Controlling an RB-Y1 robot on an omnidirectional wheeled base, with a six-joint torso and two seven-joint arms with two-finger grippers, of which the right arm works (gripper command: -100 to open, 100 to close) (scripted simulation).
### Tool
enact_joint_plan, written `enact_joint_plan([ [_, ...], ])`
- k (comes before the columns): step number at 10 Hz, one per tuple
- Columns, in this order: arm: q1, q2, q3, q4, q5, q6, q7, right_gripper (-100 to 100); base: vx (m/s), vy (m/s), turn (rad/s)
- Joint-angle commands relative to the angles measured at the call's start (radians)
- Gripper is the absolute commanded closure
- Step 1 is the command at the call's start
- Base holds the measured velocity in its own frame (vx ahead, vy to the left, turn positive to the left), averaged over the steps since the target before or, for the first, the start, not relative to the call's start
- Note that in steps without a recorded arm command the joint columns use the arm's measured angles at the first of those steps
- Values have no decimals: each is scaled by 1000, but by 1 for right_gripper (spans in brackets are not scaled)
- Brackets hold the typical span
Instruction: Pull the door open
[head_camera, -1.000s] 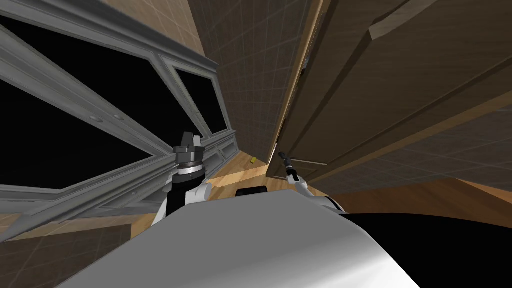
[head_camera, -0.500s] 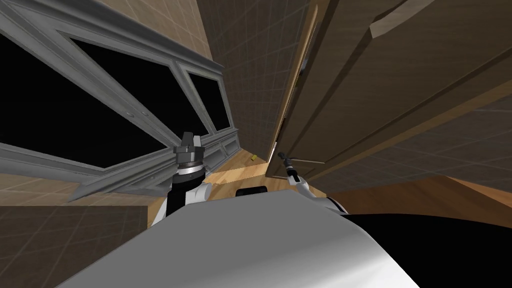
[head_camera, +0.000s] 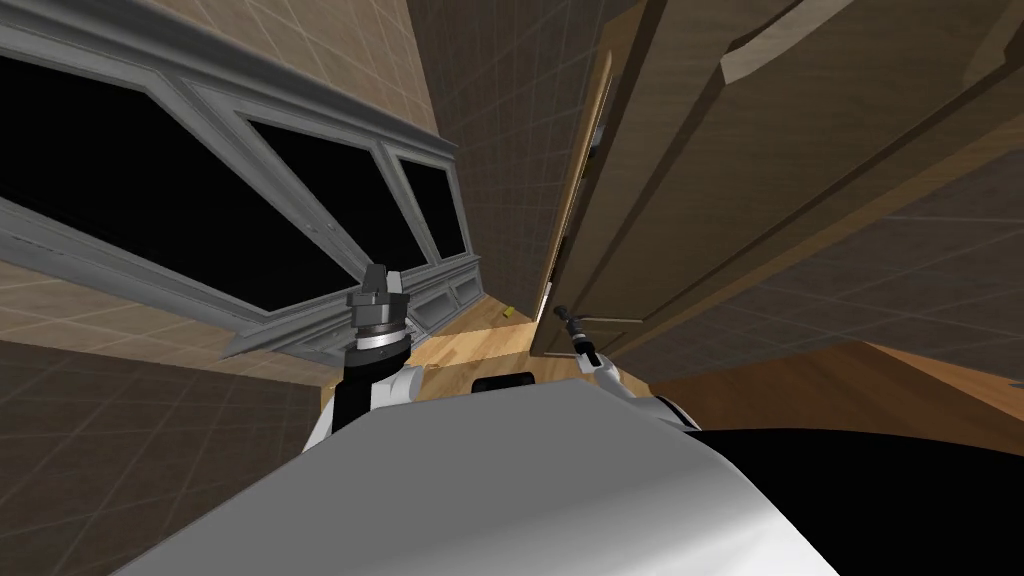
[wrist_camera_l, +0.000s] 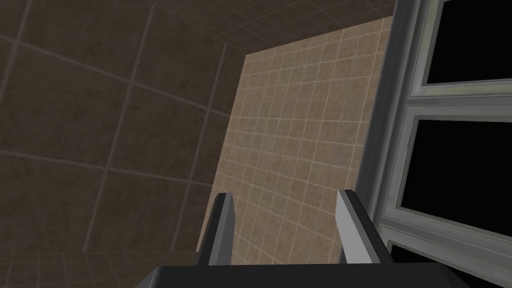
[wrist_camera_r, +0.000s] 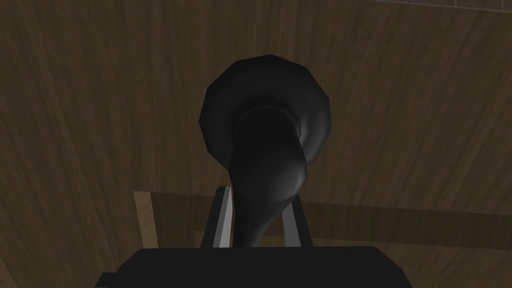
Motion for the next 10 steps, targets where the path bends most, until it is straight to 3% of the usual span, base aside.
enact_joint_plan([
  [1, 18, -16, 16, -9, 9, -20, -22, 100, -173, -43, 127],
  [7, 75, -66, 66, -40, 36, -85, -93, 100, -213, -58, 99],
  [9, 75, -67, 70, -36, 38, -87, -95, 100, -132, -50, 38],
  [10, 95, -79, 82, -37, 45, -115, -113, 100, -143, -50, 120],
])
